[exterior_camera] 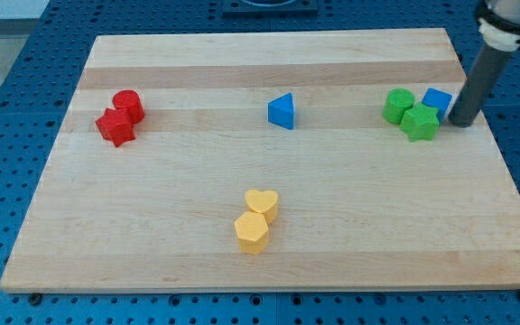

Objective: Push the blue cube up a bit

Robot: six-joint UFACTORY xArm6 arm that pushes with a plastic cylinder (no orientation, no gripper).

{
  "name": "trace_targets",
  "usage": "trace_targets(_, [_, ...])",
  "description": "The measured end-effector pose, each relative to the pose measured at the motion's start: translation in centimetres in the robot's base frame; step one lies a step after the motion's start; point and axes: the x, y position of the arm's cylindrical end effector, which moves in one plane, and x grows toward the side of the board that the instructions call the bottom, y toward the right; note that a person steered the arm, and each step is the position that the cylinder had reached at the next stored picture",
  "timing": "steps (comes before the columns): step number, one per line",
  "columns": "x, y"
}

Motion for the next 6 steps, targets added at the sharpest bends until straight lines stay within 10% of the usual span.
trace_targets(6, [-6.2, -2.5])
